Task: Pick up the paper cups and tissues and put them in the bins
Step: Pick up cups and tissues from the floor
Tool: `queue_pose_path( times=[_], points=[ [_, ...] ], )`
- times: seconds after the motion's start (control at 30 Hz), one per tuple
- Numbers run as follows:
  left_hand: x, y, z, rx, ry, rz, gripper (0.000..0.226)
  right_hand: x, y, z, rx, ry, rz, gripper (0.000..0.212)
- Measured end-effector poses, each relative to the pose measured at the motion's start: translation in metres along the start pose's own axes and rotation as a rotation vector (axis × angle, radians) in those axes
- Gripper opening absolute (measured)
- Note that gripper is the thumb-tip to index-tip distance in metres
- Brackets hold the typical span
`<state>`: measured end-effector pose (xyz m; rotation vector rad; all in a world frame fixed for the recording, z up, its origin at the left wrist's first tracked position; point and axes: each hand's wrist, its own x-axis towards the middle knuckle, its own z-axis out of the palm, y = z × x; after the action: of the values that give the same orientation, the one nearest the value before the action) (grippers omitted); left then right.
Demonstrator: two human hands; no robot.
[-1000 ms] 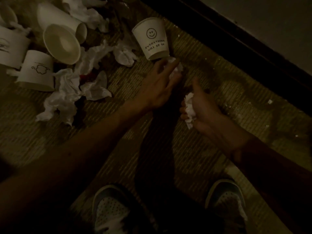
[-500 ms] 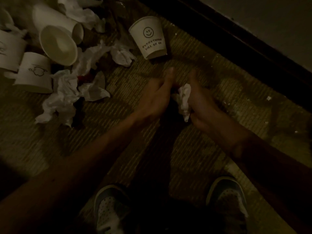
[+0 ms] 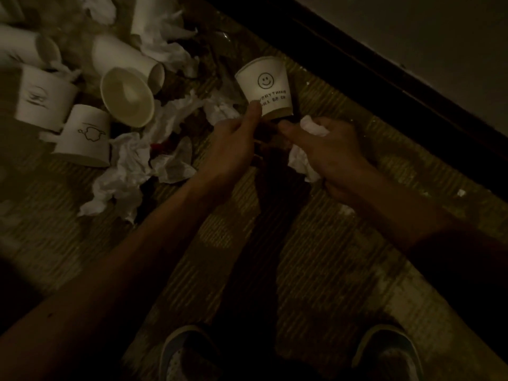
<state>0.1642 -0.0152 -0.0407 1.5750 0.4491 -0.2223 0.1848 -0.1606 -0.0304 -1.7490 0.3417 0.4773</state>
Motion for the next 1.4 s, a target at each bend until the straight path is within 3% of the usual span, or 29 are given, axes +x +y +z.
queue_pose_path(
  times=[0.1,0.37,0.6,0.73,0.9,1.03,1.2,1.4],
  points=[
    [0.021,0.006,-0.007,-0.021,0.118,-0.040,0.030,0.018,-0.019,0.001,0.024,0.004,-0.010,0.034],
    [0.063,0.008,-0.009,0.119,0.176,-0.130,0.032,0.068,-0.029,0.016,-0.054,0.141,-0.026,0.036],
    [0.082,-0.007,0.000,0.102,0.153,-0.106,0.038,0.082,-0.015,0.024,-0.101,-0.007,0.080,0.042],
    [0.079,-0.011,-0.006,0.092,0.032,-0.105,0.029,0.076,-0.009,0.022,-0.002,0.013,0.135,0.046],
    [0.056,0.004,-0.011,0.059,-0.183,-0.172,0.074,0.040,-0.002,0.005,0.027,0.003,0.235,0.059],
    [0.024,0.031,-0.004,-0.025,-0.352,-0.141,0.075,0.003,-0.021,-0.022,0.217,0.014,0.195,0.063],
    [-0.026,0.101,0.035,0.047,-0.484,0.053,0.067,-0.052,-0.064,-0.085,0.157,0.147,0.099,0.063],
    [-0.102,0.219,0.113,0.156,-0.768,0.323,0.073,-0.165,-0.125,-0.196,0.387,0.165,-0.152,0.068]
  ],
)
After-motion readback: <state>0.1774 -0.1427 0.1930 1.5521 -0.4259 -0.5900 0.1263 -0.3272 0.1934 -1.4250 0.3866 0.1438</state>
